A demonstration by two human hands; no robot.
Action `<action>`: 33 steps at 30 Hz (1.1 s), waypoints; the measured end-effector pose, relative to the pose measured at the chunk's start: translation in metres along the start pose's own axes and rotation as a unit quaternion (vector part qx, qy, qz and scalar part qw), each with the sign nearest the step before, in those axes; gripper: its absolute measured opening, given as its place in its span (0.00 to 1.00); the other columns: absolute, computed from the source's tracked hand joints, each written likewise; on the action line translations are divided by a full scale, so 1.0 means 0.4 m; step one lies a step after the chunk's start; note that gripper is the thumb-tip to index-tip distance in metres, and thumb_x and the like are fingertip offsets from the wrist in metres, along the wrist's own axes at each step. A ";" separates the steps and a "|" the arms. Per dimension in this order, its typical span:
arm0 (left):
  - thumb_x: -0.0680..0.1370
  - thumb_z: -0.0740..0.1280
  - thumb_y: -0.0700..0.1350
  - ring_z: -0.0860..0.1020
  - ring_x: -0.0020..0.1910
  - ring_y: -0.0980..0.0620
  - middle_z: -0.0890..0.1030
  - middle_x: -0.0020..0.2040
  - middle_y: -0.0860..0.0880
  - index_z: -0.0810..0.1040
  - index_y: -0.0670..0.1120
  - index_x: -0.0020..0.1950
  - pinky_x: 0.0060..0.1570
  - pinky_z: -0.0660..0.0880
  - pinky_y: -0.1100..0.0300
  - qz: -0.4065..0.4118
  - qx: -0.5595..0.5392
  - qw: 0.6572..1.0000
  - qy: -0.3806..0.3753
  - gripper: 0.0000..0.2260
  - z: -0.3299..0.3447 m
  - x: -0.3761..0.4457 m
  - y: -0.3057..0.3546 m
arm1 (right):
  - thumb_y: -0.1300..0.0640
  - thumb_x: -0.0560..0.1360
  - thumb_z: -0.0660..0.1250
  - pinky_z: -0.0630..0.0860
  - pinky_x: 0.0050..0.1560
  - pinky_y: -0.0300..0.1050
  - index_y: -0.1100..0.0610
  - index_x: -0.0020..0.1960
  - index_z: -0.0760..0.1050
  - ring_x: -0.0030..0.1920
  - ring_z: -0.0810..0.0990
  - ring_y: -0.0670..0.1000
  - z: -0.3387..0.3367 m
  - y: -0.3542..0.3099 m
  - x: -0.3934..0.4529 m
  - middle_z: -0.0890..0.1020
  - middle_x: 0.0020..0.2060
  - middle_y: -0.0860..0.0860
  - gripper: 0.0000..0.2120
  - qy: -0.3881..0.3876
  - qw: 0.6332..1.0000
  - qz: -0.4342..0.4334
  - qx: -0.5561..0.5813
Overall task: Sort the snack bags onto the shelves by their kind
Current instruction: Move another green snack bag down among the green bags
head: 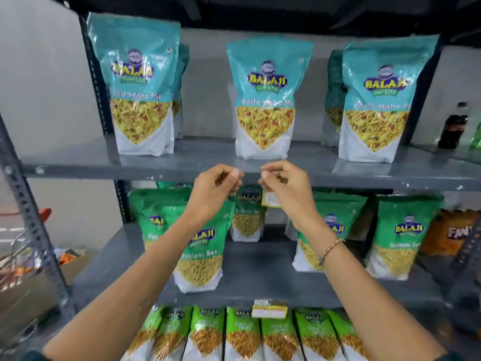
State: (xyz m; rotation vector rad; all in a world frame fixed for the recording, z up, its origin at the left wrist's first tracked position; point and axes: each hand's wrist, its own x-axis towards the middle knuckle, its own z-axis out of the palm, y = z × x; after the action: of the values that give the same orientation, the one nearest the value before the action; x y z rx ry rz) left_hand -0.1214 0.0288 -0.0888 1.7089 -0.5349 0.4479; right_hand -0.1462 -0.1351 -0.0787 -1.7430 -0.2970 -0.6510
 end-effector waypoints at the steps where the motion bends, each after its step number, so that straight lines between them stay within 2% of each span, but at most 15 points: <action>1: 0.78 0.62 0.42 0.78 0.34 0.60 0.81 0.37 0.48 0.79 0.42 0.48 0.38 0.77 0.66 -0.006 0.000 1.000 0.003 0.07 -0.004 -0.027 -0.023 | 0.64 0.73 0.65 0.79 0.43 0.44 0.55 0.44 0.77 0.36 0.81 0.48 0.018 0.017 -0.033 0.82 0.34 0.54 0.05 -0.016 1.000 0.007 0.013; 4: 0.78 0.63 0.42 0.78 0.34 0.57 0.80 0.36 0.50 0.78 0.47 0.44 0.38 0.77 0.61 -0.057 0.010 0.998 0.032 0.06 -0.023 -0.119 -0.112 | 0.65 0.73 0.65 0.77 0.39 0.35 0.58 0.45 0.77 0.33 0.80 0.42 0.082 0.097 -0.144 0.80 0.33 0.53 0.04 -0.069 0.996 0.060 0.024; 6: 0.78 0.63 0.42 0.78 0.38 0.52 0.79 0.37 0.51 0.77 0.46 0.46 0.41 0.77 0.57 -0.108 0.033 0.992 0.056 0.04 -0.036 -0.171 -0.182 | 0.64 0.74 0.65 0.77 0.38 0.35 0.59 0.46 0.77 0.33 0.80 0.42 0.116 0.169 -0.210 0.81 0.34 0.54 0.03 -0.097 0.987 0.123 0.027; 9: 0.77 0.65 0.44 0.76 0.43 0.49 0.75 0.40 0.53 0.73 0.41 0.54 0.41 0.74 0.61 -0.180 0.089 0.974 0.108 0.09 -0.057 -0.239 -0.283 | 0.63 0.73 0.65 0.79 0.41 0.43 0.57 0.45 0.78 0.36 0.81 0.48 0.151 0.297 -0.276 0.82 0.34 0.54 0.03 -0.116 0.971 0.209 -0.001; 11: 0.76 0.66 0.44 0.73 0.45 0.49 0.74 0.43 0.50 0.70 0.38 0.58 0.38 0.69 0.65 -0.241 0.121 0.954 0.132 0.14 -0.076 -0.271 -0.347 | 0.63 0.72 0.66 0.81 0.46 0.52 0.55 0.43 0.78 0.38 0.81 0.52 0.169 0.381 -0.297 0.83 0.35 0.54 0.04 -0.116 0.962 0.247 -0.034; 12: 0.76 0.67 0.43 0.73 0.47 0.48 0.74 0.47 0.46 0.69 0.37 0.59 0.40 0.68 0.64 -0.270 0.140 0.943 0.135 0.16 -0.087 -0.282 -0.386 | 0.62 0.71 0.67 0.80 0.48 0.55 0.53 0.42 0.77 0.39 0.82 0.53 0.178 0.416 -0.304 0.83 0.36 0.54 0.04 -0.116 0.957 0.260 -0.052; 14: 0.74 0.68 0.42 0.75 0.54 0.43 0.75 0.57 0.39 0.70 0.36 0.59 0.51 0.71 0.56 -0.323 0.178 0.921 0.130 0.17 -0.109 -0.296 -0.459 | 0.61 0.70 0.68 0.80 0.50 0.57 0.52 0.43 0.77 0.40 0.82 0.54 0.201 0.478 -0.314 0.84 0.38 0.56 0.04 -0.116 0.948 0.289 -0.071; 17: 0.71 0.71 0.42 0.70 0.64 0.38 0.71 0.64 0.35 0.69 0.36 0.63 0.63 0.68 0.49 -0.388 0.225 0.887 0.110 0.23 -0.131 -0.301 -0.539 | 0.62 0.71 0.68 0.80 0.50 0.56 0.57 0.47 0.77 0.40 0.82 0.54 0.238 0.530 -0.316 0.84 0.41 0.57 0.06 -0.109 0.939 0.319 -0.064; 19: 0.70 0.73 0.40 0.66 0.67 0.39 0.66 0.67 0.36 0.63 0.36 0.67 0.66 0.66 0.50 -0.406 0.203 0.885 0.103 0.30 -0.135 -0.292 -0.561 | 0.60 0.71 0.68 0.79 0.53 0.49 0.59 0.51 0.77 0.44 0.82 0.53 0.257 0.547 -0.303 0.84 0.46 0.58 0.09 -0.113 0.945 0.297 -0.081; 21: 0.70 0.73 0.40 0.66 0.67 0.42 0.65 0.69 0.39 0.58 0.38 0.70 0.65 0.67 0.52 -0.404 0.167 0.896 0.083 0.34 -0.136 -0.282 -0.573 | 0.58 0.71 0.69 0.75 0.57 0.43 0.61 0.60 0.73 0.54 0.80 0.53 0.274 0.563 -0.282 0.81 0.55 0.58 0.18 -0.142 0.944 0.286 -0.084; 24: 0.70 0.73 0.50 0.73 0.63 0.41 0.72 0.66 0.41 0.61 0.43 0.69 0.60 0.72 0.48 -0.399 0.210 0.893 0.007 0.34 -0.139 -0.286 -0.603 | 0.56 0.71 0.69 0.74 0.62 0.53 0.58 0.71 0.61 0.62 0.76 0.56 0.311 0.592 -0.249 0.77 0.63 0.58 0.31 -0.201 0.939 0.263 -0.096; 26: 0.67 0.74 0.55 0.75 0.60 0.39 0.76 0.62 0.39 0.66 0.44 0.66 0.56 0.75 0.45 -0.394 0.229 0.890 -0.011 0.33 -0.138 -0.289 -0.611 | 0.58 0.71 0.69 0.73 0.64 0.55 0.55 0.71 0.60 0.62 0.76 0.55 0.336 0.620 -0.236 0.77 0.63 0.57 0.32 -0.212 0.942 0.247 -0.086; 29: 0.67 0.76 0.48 0.77 0.55 0.45 0.79 0.60 0.42 0.69 0.43 0.67 0.57 0.75 0.50 -0.380 0.223 0.897 0.035 0.31 -0.129 -0.284 -0.602 | 0.63 0.71 0.69 0.73 0.64 0.52 0.58 0.68 0.65 0.60 0.77 0.51 0.342 0.641 -0.226 0.78 0.61 0.57 0.27 -0.196 0.947 0.252 -0.042; 31: 0.66 0.77 0.43 0.77 0.50 0.49 0.80 0.57 0.41 0.72 0.41 0.65 0.55 0.75 0.55 -0.373 0.198 0.904 0.066 0.30 -0.114 -0.282 -0.597 | 0.66 0.69 0.70 0.76 0.60 0.47 0.60 0.64 0.69 0.54 0.79 0.49 0.325 0.646 -0.225 0.80 0.57 0.56 0.24 -0.175 0.949 0.261 -0.009; 33: 0.65 0.77 0.39 0.77 0.51 0.50 0.80 0.58 0.41 0.72 0.39 0.65 0.59 0.75 0.52 -0.376 0.142 0.912 0.084 0.31 -0.090 -0.276 -0.592 | 0.68 0.68 0.70 0.77 0.54 0.37 0.62 0.61 0.71 0.51 0.79 0.48 0.295 0.654 -0.225 0.80 0.52 0.53 0.22 -0.152 0.952 0.264 0.016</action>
State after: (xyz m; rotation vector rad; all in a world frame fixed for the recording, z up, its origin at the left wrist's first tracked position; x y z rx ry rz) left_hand -0.0760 0.1152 -0.3341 1.9731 0.3450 0.1064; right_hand -0.0517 -0.0824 -0.3594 -1.7864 -0.0407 0.0129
